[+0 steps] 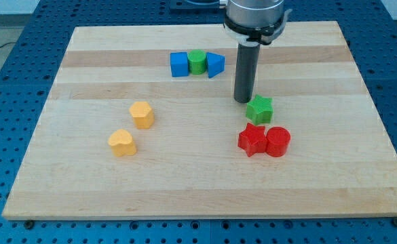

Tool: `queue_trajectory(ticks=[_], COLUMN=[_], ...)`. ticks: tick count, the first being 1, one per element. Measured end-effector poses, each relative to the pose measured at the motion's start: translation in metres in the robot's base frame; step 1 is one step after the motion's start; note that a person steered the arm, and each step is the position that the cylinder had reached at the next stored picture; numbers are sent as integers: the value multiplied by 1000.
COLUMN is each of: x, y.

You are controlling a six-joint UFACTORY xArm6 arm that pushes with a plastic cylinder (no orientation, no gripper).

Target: Push green star into red circle

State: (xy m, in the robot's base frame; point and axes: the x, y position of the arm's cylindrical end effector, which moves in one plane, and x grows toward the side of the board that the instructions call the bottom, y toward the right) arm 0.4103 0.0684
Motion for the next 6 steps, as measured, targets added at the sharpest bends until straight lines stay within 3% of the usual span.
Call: queue_trajectory(ticks=[4,5,6], x=[41,29,-21], y=[49,50,50])
